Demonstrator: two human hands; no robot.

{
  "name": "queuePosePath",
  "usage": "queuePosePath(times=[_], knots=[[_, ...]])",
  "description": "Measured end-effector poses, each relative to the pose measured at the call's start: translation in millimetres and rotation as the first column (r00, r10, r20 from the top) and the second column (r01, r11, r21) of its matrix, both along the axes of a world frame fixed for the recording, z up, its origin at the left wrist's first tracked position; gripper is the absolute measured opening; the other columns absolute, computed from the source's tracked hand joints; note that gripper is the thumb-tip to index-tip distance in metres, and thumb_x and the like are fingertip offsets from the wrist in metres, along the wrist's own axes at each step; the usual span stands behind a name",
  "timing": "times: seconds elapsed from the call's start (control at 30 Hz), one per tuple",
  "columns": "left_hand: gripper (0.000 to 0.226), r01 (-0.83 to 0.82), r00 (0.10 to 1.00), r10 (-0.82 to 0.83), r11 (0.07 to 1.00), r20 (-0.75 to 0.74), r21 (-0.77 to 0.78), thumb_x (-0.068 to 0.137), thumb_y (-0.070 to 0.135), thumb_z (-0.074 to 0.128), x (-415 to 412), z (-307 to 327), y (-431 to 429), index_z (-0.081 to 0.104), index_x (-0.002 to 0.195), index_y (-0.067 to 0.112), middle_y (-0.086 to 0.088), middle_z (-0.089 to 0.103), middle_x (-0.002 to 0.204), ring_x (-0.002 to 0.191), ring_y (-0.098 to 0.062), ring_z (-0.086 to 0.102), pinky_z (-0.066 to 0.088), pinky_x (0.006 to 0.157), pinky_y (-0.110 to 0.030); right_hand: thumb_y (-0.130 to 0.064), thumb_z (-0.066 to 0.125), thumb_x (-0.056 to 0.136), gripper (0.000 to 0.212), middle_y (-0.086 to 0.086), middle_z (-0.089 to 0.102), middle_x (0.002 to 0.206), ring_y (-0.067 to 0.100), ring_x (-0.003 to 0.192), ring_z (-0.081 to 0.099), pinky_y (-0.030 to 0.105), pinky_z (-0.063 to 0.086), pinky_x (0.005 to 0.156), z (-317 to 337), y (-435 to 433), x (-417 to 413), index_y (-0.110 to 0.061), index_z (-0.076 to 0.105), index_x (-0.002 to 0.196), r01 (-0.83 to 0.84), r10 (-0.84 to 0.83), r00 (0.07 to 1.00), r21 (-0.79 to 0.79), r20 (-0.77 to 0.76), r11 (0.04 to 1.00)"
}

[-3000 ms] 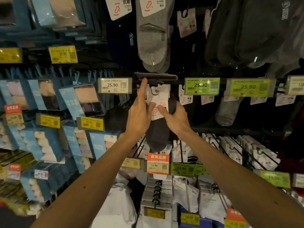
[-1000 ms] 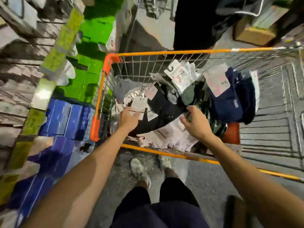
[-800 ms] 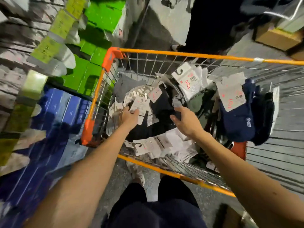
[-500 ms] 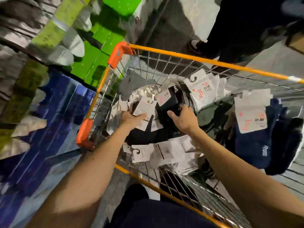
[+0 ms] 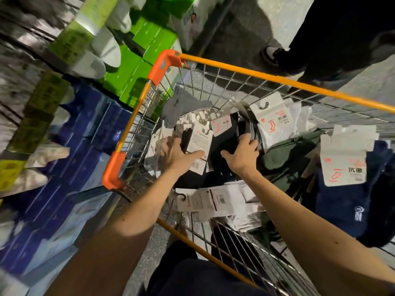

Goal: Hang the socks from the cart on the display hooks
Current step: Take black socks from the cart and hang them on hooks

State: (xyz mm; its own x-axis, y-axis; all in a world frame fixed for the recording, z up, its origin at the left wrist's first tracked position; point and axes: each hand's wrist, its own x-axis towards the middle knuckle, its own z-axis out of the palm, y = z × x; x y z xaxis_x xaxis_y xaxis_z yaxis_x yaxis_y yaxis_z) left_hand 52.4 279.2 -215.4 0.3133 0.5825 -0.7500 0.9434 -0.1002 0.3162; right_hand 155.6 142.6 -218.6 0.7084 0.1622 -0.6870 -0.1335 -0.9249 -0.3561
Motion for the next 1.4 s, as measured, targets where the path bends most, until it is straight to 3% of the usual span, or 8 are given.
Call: queuePosePath(times=[0.2, 0.33, 0.43, 0.57, 0.77, 0.93, 1.13, 1.4], knots=[[0.073, -0.155, 0.966, 0.179, 0.978, 0.185, -0.137, 0.074, 0.017, 0.086, -3, 2, -10, 0.031, 0.123, 0.015, -0.003, 0.043, 0.121, 0.116, -0.022, 0.047, 0.038, 0.091, -0.03, -0.018, 0.074, 0.086, 0.054, 0.017, 0.036, 0.136, 0.042, 0.119, 0.043, 0.046, 0.039, 0.103, 10, -19, -4, -0.012, 0.04, 0.128, 0.021, -0.016, 0.998, 0.071, -0.06, 0.997], [0.094, -0.293, 0.937, 0.33, 0.921, 0.113, -0.256, 0.07, 0.025, 0.089, -8, 6, -9, 0.028, 0.141, 0.015, 0.005, 0.035, 0.129, 0.118, -0.015, 0.039, 0.038, 0.099, -0.032, 0.003, 0.06, 0.084, 0.042, 0.014, 0.043, 0.128, 0.031, 0.102, 0.052, 0.029, 0.038, 0.085, 23, -39, -11, -0.008, 0.047, 0.122, -0.071, 0.077, 0.996, 0.123, -0.048, 0.99], [0.102, -0.372, 0.904, 0.422, 0.853, 0.065, -0.367, 0.053, 0.042, 0.094, -17, 9, -4, 0.045, 0.138, 0.015, 0.006, 0.054, 0.135, 0.119, -0.013, 0.052, 0.045, 0.102, -0.034, 0.002, 0.054, 0.086, 0.042, 0.013, 0.046, 0.13, 0.033, 0.109, 0.051, 0.035, 0.041, 0.079, 34, -46, -16, -0.01, 0.048, 0.126, -0.299, 0.299, 0.953, 0.006, 0.045, 0.954], [0.048, -0.457, 0.83, 0.546, 0.785, 0.116, -0.419, 0.08, 0.019, 0.082, -27, 18, -3, 0.051, 0.117, 0.02, 0.008, 0.061, 0.11, 0.1, -0.008, 0.055, 0.044, 0.089, -0.029, -0.006, 0.059, 0.09, 0.037, 0.02, 0.051, 0.124, 0.039, 0.116, 0.046, 0.044, 0.04, 0.094, 40, -24, -4, 0.0, 0.052, 0.126, -0.579, 0.562, 0.754, -0.059, 0.339, 0.813], [0.031, -0.551, 0.732, 0.655, 0.73, 0.185, -0.406, 0.083, 0.009, 0.078, -45, 21, -5, 0.07, 0.111, 0.018, -0.004, 0.073, 0.112, 0.093, -0.015, 0.07, 0.056, 0.068, -0.026, -0.031, 0.058, 0.099, 0.06, 0.029, 0.04, 0.145, 0.045, 0.135, 0.037, 0.043, 0.029, 0.11, 4, 20, 32, 0.003, 0.033, 0.142, -0.356, 0.357, 0.933, 0.035, -0.038, 0.934], [0.029, -0.594, 0.643, 0.717, 0.689, 0.27, -0.415, 0.083, 0.013, 0.079, -53, 29, -1, 0.072, 0.11, 0.019, 0.001, 0.075, 0.101, 0.087, -0.012, 0.074, 0.058, 0.061, -0.024, -0.03, 0.071, 0.091, 0.087, 0.024, 0.032, 0.154, 0.041, 0.142, 0.033, 0.044, 0.029, 0.114, -10, 18, 24, 0.001, 0.019, 0.152, -0.295, 0.295, 0.954, 0.012, -0.044, 0.956], [0.023, -0.55, 0.634, 0.693, 0.717, 0.345, -0.429, 0.087, 0.013, 0.075, -68, 45, 6, 0.071, 0.106, 0.026, 0.008, 0.076, 0.099, 0.09, -0.008, 0.073, 0.057, 0.066, -0.021, -0.004, 0.08, 0.08, 0.066, 0.005, 0.05, 0.108, 0.02, 0.106, 0.05, 0.025, 0.04, 0.085, -14, 4, 28, -0.002, 0.039, 0.132, -0.046, 0.066, 0.979, 0.103, -0.195, 0.994], [0.026, -0.571, 0.593, 0.696, 0.718, 0.405, -0.398, 0.086, 0.014, 0.077, -71, 59, 7, 0.072, 0.11, 0.023, 0.002, 0.076, 0.108, 0.098, -0.014, 0.073, 0.058, 0.084, -0.033, -0.007, 0.072, 0.08, 0.045, 0.025, 0.04, 0.138, 0.039, 0.133, 0.033, 0.031, 0.026, 0.107, 0, 5, 21, -0.01, 0.057, 0.122, -0.446, 0.453, 0.891, 0.151, -0.014, 0.882]])
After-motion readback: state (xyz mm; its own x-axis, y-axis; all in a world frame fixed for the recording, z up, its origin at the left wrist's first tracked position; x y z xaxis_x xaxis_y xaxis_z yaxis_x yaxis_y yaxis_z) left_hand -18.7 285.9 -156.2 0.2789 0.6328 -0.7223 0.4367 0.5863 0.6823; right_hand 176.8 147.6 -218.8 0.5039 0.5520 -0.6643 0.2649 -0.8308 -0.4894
